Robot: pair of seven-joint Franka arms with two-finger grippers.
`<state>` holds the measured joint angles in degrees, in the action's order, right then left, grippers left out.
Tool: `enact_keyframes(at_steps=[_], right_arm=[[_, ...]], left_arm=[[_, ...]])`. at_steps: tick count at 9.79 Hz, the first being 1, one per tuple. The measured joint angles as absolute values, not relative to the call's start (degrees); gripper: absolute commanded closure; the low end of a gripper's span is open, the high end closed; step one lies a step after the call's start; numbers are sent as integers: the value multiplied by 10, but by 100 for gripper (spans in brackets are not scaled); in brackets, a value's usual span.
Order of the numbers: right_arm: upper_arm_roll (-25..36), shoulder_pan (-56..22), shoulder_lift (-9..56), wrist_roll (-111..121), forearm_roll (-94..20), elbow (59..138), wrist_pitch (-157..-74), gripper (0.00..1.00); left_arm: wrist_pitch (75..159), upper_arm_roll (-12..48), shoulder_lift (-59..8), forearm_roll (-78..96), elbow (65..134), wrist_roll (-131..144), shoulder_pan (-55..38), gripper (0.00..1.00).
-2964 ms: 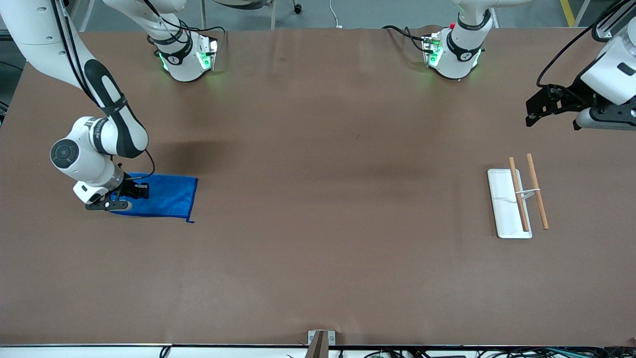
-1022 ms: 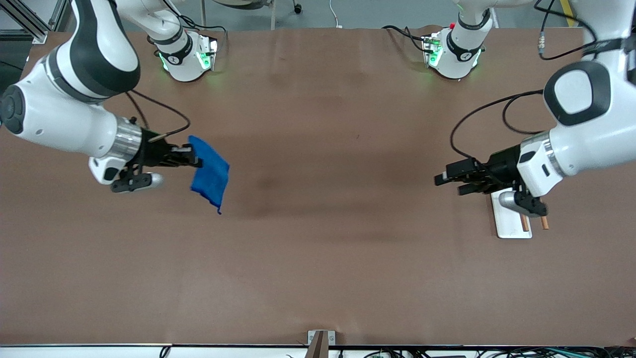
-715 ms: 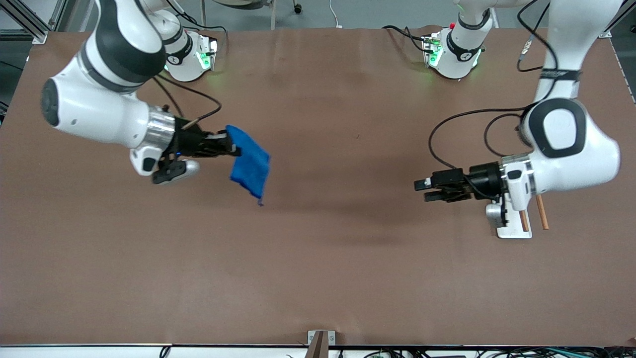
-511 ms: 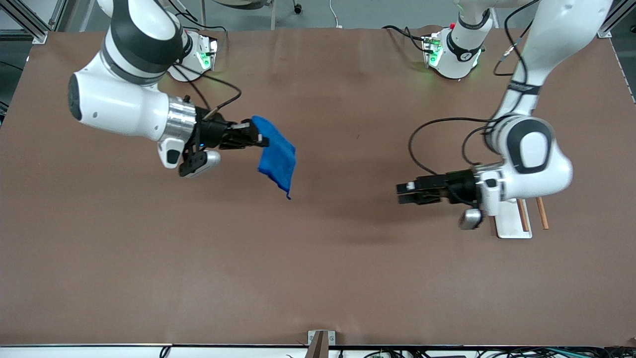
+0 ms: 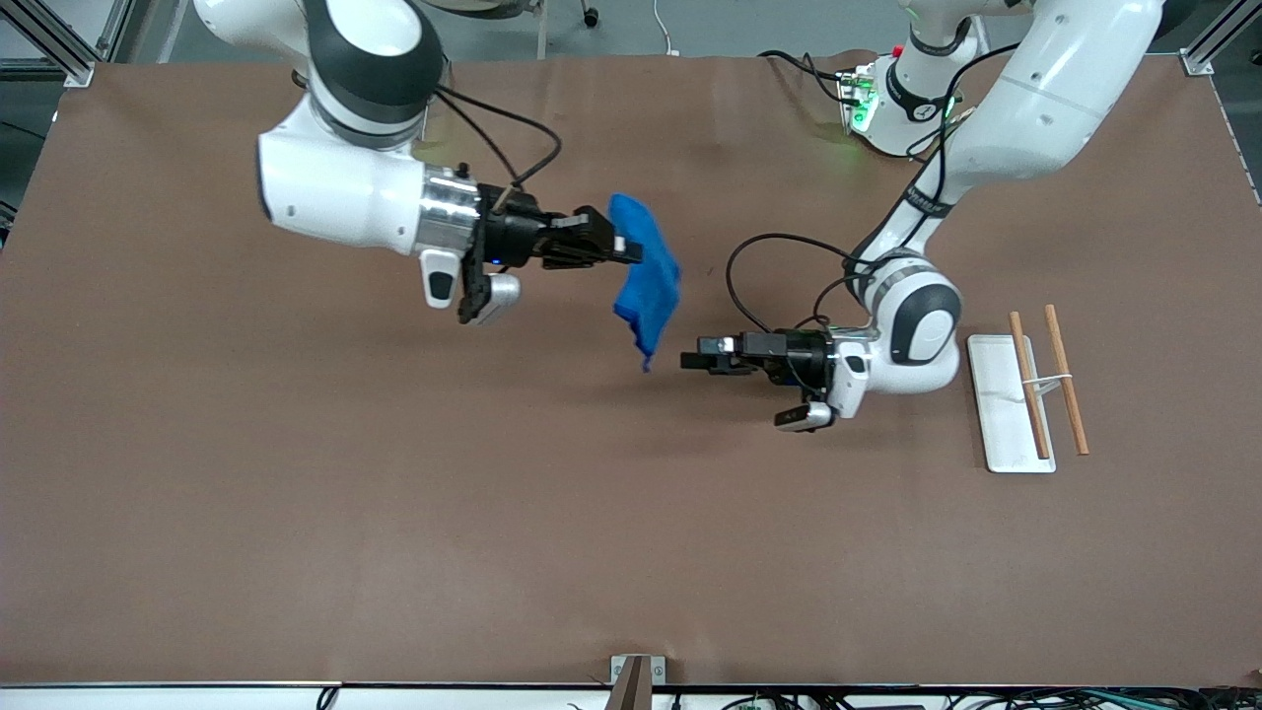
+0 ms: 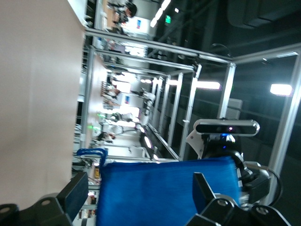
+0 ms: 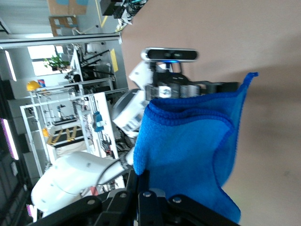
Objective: Right arm passes towel to left arm to hang
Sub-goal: 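Grasp the hanging towel with the left gripper beside the right gripper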
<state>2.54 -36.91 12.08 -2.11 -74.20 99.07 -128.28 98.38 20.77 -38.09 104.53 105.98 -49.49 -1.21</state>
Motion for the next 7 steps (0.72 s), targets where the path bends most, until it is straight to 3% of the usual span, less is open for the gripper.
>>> enact_keyframes(at_steps=[4,7], right_arm=[[26,-387,138,-22,-760,968,-1305,100],[26,-387,139,-22,-762,966,-1306,100]], left_arm=[[881,211,-398,1048,1095,-509,0,9],[835,212,-398,1048,1113,-509,9,26]])
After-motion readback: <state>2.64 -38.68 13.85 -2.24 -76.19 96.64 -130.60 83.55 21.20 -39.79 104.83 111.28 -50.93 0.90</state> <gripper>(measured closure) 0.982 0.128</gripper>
